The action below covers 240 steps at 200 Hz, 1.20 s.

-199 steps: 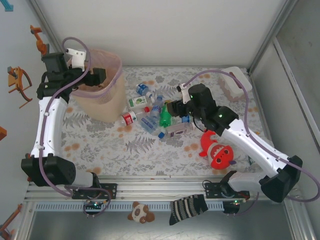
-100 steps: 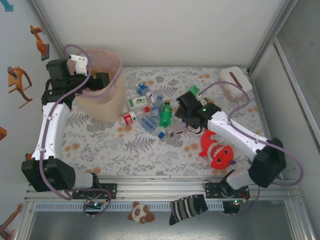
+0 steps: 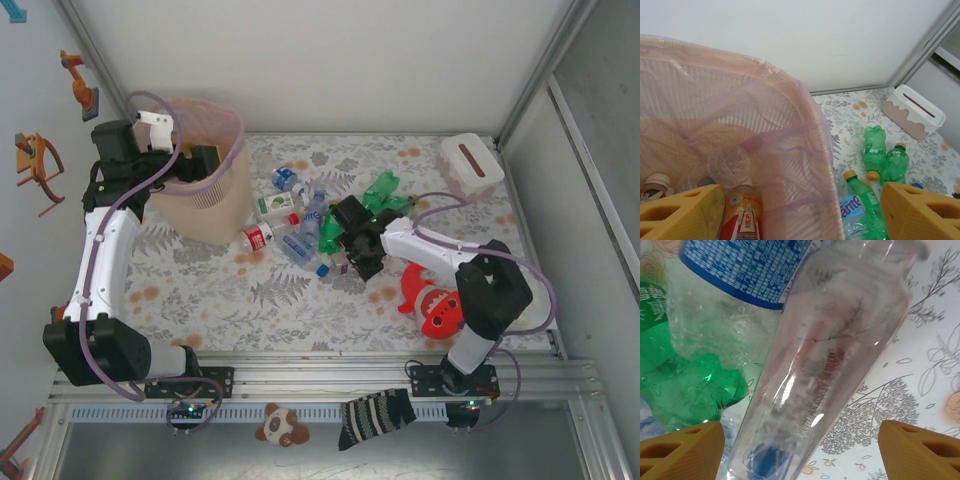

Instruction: Put the plastic bottles in the bin

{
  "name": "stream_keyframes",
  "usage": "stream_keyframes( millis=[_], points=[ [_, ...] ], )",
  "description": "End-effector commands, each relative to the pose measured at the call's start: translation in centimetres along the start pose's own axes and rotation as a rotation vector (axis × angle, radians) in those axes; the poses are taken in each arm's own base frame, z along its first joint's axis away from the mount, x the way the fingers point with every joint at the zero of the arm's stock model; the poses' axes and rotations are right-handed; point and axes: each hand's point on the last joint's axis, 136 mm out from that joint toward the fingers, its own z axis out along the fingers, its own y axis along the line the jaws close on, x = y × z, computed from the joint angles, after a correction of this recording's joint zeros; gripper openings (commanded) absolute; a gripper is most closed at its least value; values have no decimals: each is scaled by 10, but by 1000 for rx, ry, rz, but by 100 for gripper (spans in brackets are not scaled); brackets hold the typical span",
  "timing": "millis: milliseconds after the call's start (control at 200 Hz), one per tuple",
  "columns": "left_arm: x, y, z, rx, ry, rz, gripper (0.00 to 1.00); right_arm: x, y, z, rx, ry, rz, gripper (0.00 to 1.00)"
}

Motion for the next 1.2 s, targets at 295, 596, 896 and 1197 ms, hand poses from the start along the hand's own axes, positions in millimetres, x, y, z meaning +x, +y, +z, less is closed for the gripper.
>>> stream_keyframes(
  millis=[295, 596, 896, 1197],
  points=[
    [-8, -10, -9, 40, -43, 0, 81, 10, -6, 30, 32, 43, 120, 66],
    [-7, -10, -8, 54, -42, -12, 81, 12, -19, 37, 62, 43, 161, 55],
    [-8, -10, -8, 56, -46, -12, 81, 1, -36, 16, 79, -25, 196, 46],
    [-8, -11, -8, 68, -45, -15, 81, -21, -59, -19, 74, -145, 212, 38]
  ],
)
